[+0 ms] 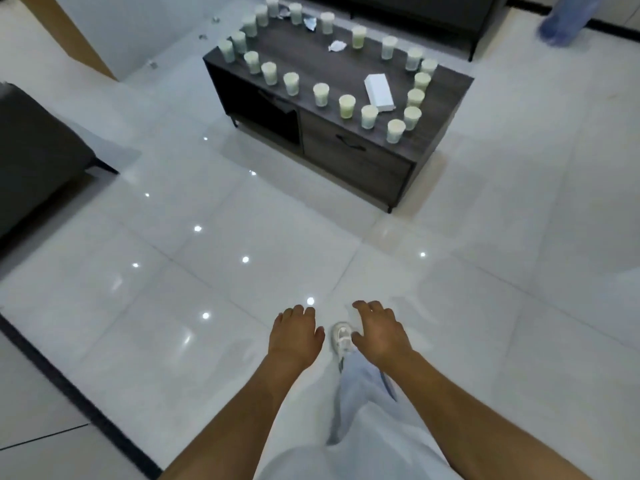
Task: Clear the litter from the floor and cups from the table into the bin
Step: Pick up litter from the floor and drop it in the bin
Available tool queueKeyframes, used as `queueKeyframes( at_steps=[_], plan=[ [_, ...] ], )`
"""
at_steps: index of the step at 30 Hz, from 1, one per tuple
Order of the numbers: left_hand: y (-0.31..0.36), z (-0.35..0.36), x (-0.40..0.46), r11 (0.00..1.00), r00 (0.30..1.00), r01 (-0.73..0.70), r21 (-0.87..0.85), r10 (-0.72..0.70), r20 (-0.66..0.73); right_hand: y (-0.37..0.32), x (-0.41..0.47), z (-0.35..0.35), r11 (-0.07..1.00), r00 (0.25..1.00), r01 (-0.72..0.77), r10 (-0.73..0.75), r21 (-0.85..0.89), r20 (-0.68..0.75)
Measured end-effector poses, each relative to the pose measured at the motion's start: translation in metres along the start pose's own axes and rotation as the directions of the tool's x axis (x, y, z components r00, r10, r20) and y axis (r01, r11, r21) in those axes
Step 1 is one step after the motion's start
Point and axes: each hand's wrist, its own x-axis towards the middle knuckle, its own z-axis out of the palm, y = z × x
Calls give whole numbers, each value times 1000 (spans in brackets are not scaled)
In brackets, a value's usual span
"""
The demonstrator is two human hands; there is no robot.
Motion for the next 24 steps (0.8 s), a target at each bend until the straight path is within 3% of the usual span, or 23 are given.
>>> queueKeyframes(
  at_steps=[11, 24],
  plan=[
    [-88, -146, 147, 961, 968, 217, -169, -234, -87, -119, 204, -122, 972, 978, 204, -196, -118, 76],
    [-323, -295, 313, 927, 955, 273, -259, -294, -45, -371, 436, -183, 956, 965, 253, -238, -152, 107]
  ],
)
